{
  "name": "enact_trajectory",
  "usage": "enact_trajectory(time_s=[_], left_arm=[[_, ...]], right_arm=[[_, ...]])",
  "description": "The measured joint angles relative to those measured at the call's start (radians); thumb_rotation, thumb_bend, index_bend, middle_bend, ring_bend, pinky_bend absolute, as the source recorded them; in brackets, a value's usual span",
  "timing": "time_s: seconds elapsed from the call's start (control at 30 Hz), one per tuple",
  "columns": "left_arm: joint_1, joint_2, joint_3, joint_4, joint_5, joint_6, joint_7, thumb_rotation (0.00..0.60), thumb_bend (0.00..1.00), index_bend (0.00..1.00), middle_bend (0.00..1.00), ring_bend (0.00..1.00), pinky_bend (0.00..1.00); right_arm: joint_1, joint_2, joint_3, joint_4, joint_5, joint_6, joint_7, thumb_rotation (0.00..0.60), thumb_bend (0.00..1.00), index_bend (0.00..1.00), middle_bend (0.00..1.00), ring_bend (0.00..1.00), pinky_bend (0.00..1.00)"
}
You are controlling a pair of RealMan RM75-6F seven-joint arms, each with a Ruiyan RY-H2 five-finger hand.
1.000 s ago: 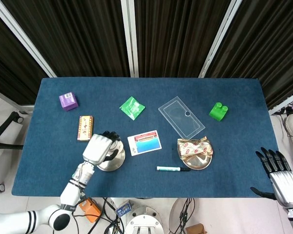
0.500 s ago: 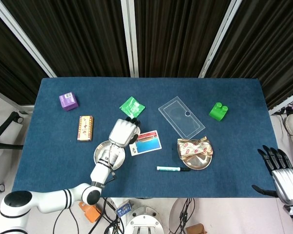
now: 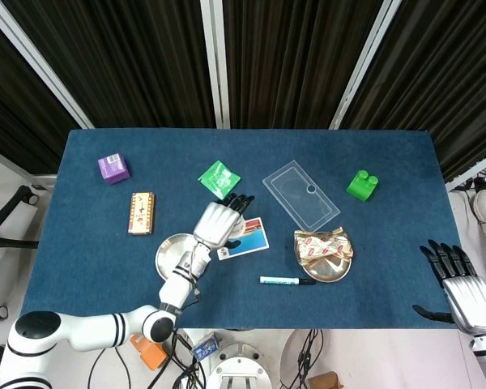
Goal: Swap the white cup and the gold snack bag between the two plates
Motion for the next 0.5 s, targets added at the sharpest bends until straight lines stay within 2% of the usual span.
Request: enact_trajectory(time_s=[0.17,0.27,0.37,0.43,0.5], left_arm=[[0.034,0.089,0.029,-0.134,0.030,0.052,0.010,0.600,0.00,0.09,0.15,0.16,0.42],[0.079,0.187,0.068,-0.243,0.062,0.103,0.023,0.600,0.00,0.09,0.15,0.16,0.42],[0.143,0.301,0.125,-0.334,0.112,0.169,0.025,0.600,0.00,0.09,0.15,0.16,0.42],[0.197,0.375,0.174,-0.376,0.152,0.218,0.014,0.600,0.00,0.09,0.15,0.16,0.42],[0.246,0.430,0.218,-0.398,0.189,0.261,-0.014,0.600,0.00,0.09,0.15,0.16,0.42]], right_arm=[[0.041,-0.019,0.006,-0.001,-0.019,-0.040,-0.003,0.515,0.14,0.00,0.00,0.00,0.00],[0.090,-0.034,0.020,-0.003,-0.027,-0.097,-0.012,0.516,0.14,0.00,0.00,0.00,0.00],[0.157,-0.059,0.046,-0.010,-0.023,-0.180,-0.045,0.515,0.16,0.00,0.00,0.00,0.01],[0.213,-0.089,0.072,-0.014,-0.009,-0.249,-0.082,0.516,0.22,0.01,0.00,0.00,0.04],[0.264,-0.125,0.097,-0.013,0.012,-0.311,-0.120,0.516,0.27,0.08,0.03,0.00,0.05]])
